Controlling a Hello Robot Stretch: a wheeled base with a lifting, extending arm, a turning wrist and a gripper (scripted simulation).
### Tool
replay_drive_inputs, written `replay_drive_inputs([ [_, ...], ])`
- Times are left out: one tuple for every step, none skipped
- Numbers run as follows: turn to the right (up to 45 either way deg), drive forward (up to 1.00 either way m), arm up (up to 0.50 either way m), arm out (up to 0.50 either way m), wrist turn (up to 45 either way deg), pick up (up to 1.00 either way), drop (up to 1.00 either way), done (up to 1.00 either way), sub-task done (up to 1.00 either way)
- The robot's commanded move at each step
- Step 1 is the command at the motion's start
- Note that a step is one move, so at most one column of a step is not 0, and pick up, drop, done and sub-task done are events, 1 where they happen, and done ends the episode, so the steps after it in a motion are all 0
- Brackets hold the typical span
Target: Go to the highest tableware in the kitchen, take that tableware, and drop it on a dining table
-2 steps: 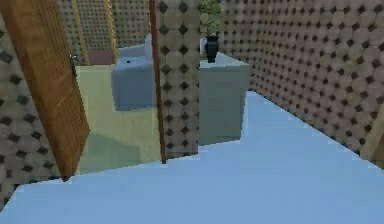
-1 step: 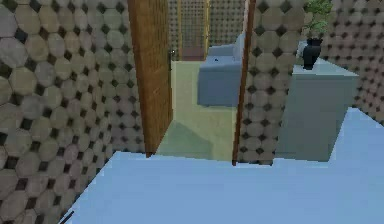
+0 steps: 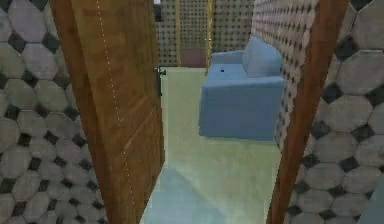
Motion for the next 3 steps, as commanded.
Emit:
replay_drive_inputs([
  [0.0,1.0,0.0,0.0,0.0,0.0,0.0,0.0,0.0],
  [0.0,0.85,0.0,0.0,0.0,0.0,0.0,0.0,0.0],
  [-24.0,0.0,0.0,0.0,0.0,0.0,0.0,0.0,0.0],
])
